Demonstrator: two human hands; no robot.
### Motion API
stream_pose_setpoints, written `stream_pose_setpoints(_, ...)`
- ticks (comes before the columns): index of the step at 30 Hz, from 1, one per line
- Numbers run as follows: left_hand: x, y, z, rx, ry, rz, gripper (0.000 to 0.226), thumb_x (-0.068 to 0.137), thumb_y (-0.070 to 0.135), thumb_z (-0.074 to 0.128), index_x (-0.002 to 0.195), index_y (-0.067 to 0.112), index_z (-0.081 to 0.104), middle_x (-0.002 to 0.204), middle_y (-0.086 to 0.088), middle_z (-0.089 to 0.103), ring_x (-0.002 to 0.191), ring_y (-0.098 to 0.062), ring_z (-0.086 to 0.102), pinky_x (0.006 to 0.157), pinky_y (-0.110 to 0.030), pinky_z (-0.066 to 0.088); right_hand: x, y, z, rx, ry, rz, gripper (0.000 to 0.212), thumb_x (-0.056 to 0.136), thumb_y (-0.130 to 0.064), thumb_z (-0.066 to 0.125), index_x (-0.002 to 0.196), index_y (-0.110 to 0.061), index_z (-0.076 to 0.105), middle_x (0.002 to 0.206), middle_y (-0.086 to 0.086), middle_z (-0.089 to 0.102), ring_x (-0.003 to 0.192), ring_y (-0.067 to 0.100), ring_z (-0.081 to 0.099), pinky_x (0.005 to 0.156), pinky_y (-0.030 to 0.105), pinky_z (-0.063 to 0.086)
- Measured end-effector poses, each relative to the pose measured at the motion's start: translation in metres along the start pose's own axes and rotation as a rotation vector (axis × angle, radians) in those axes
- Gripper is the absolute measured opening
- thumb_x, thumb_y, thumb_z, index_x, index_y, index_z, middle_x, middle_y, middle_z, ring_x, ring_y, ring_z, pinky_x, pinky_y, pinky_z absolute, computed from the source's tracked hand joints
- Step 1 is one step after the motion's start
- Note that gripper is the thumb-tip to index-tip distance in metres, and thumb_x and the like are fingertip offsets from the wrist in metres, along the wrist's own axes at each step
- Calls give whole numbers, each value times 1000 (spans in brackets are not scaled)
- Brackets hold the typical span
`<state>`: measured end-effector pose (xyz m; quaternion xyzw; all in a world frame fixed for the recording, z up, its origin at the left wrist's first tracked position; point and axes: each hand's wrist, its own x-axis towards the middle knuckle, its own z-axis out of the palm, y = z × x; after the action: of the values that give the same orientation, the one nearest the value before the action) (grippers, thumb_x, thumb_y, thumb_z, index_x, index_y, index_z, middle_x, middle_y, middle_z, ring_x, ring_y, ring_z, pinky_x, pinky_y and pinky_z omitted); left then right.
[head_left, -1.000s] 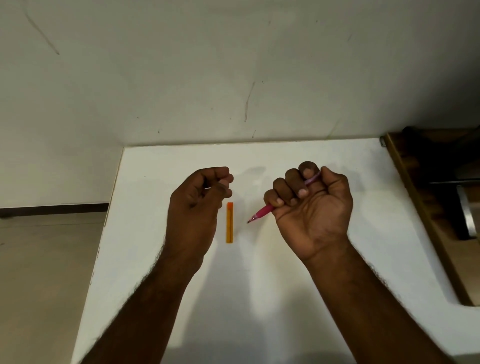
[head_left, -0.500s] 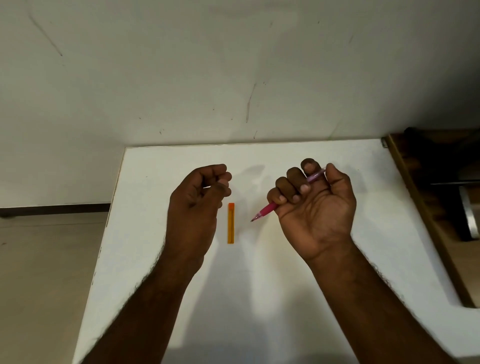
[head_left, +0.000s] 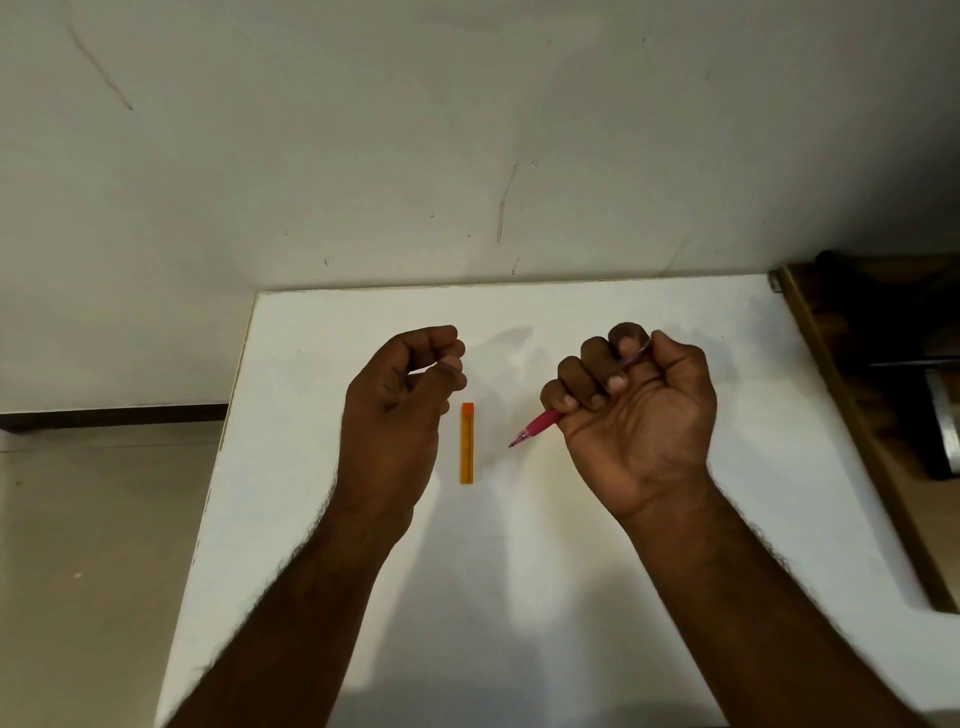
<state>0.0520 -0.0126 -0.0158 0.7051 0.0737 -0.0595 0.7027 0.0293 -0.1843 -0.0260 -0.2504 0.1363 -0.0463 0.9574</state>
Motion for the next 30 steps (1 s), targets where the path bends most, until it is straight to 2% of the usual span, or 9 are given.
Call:
stream_pose_setpoints(3,0,1,0,2,3,-4,21,96,9,61,107,23,71,112,1,76,98,-28,71,85,-40,56,0,0,0,15,-14,16,35,95,-36,34,73,-15,50,58,-2,36,54,15,26,57,31,31)
stream_pose_setpoints(6,-1,1,0,3,1,-11,21,95,9,61,106,24,72,112,0,76,96,-26,72,84,-40,55,-1,0,0,3,-41,24,30,90,-34,37,71,-14,48,57,-1,35,53,15,27,55,31,31)
stream_pose_setpoints(10,-1,3,0,3,0,-19,21,95,8,61,105,24,72,110,-1,76,89,-19,72,85,-42,55,-1,1,1,3,-41,32,37,96,-36,31,73,-14,48,57,-1,35,54,15,26,56,32,31)
stream_pose_setpoints(15,-1,4,1,3,1,-27,20,96,9,61,105,23,71,110,-2,76,88,-17,72,87,-45,56,0,0,1,-2,-21,24,35,95,-36,34,72,-14,48,58,-1,35,54,15,27,55,31,31)
stream_pose_setpoints(18,-1,5,1,3,-6,-31,20,96,8,60,106,21,71,111,-4,76,87,-17,71,86,-43,56,-1,1,1,-3,-37,16,30,89,-35,39,71,-13,50,57,-1,35,52,15,27,55,31,33)
stream_pose_setpoints(21,-1,5,2,-9,-9,-39,20,96,7,60,106,20,71,112,-7,75,86,-16,71,83,-38,54,-1,1,1,0,-42,15,38,94,-36,34,74,-11,53,57,-1,37,53,15,28,55,30,34)
stream_pose_setpoints(24,-1,5,2,-5,-13,-42,20,96,9,61,106,22,71,111,-5,76,86,-15,71,80,-34,55,0,1,1,-9,-36,14,33,90,-34,37,71,-12,51,56,-1,36,52,15,27,54,31,33)
stream_pose_setpoints(28,-1,3,1,7,-5,-45,20,95,10,61,106,22,72,108,-2,77,86,-15,72,77,-29,56,-1,0,0,3,-15,14,40,96,-36,30,73,-12,52,57,-1,35,53,16,27,55,31,33)
stream_pose_setpoints(30,-1,3,0,16,-4,-45,20,95,10,61,105,23,72,106,1,77,87,-17,74,78,-30,57,-1,-1,0,-1,1,-4,35,92,-34,32,70,-12,49,56,0,33,53,16,24,55,31,32)
